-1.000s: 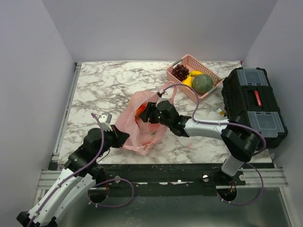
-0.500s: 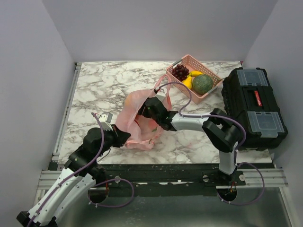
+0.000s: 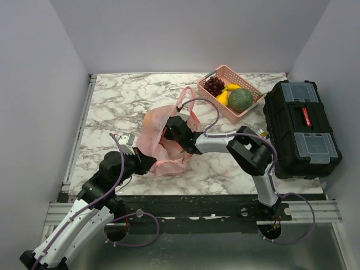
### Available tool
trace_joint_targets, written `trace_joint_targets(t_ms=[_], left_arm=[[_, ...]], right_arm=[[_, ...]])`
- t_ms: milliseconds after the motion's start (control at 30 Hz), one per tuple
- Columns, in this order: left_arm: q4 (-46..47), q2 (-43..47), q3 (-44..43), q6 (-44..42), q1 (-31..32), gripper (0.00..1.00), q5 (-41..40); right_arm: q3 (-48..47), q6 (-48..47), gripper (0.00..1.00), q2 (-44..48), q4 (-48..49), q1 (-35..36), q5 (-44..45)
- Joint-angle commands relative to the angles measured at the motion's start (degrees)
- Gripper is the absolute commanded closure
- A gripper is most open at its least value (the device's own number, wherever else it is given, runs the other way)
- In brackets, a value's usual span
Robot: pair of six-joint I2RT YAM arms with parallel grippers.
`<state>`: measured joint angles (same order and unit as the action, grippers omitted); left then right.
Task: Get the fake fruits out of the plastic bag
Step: Take out the fake fruit from the plastic bag.
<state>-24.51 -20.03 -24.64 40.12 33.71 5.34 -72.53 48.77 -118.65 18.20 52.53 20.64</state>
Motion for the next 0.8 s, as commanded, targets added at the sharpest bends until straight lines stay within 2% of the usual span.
trace_joint_targets(t_ms=[0, 133, 233, 367, 433, 600, 700, 767], left_arm=[[1.3, -0.3, -0.9, -0.2, -0.4, 1.00, 1.9], [1.2, 0.6, -0.2, 0.0, -0.4, 1.00, 2.0], [-0.3, 1.4, -0.3, 0.4, -0.4, 1.00, 1.4], [-0.3, 2.2, 0.0, 0.3, -0.4, 1.00, 1.1], [-1.5, 2.1, -0.7, 0.2, -0.3, 1.00, 0.2], [-1.8, 2.3, -0.9, -0.3, -0.3, 1.00, -1.0], [-2.6, 2.3, -1.2, -0.2, -0.4, 1.00, -2.0], [-2.1, 2.2, -0.9, -0.3, -0.4, 1.00, -2.1]], right_arm=[[-2.7, -3.3, 0.24, -6.7, 4.2, 0.2, -1.8], [-5.5, -4.9, 0.24, -11.0, 2.5, 0.1, -1.0], [-7.0, -6.4, 0.30, -12.7, 1.3, 0.1, -0.9], [-6.3, -8.5, 0.54, -12.3, 1.1, 0.2, 2.5], [-6.1, -9.9, 0.58, -11.5, -0.6, 0.1, 5.5], [-1.3, -14.4, 0.78, -5.9, 1.6, 0.2, 10.2], [2.7, -16.5, 0.94, -0.8, 3.2, 0.1, 11.0], [6.4, -17.5, 0.99, 3.2, 5.4, 0.1, 11.9]])
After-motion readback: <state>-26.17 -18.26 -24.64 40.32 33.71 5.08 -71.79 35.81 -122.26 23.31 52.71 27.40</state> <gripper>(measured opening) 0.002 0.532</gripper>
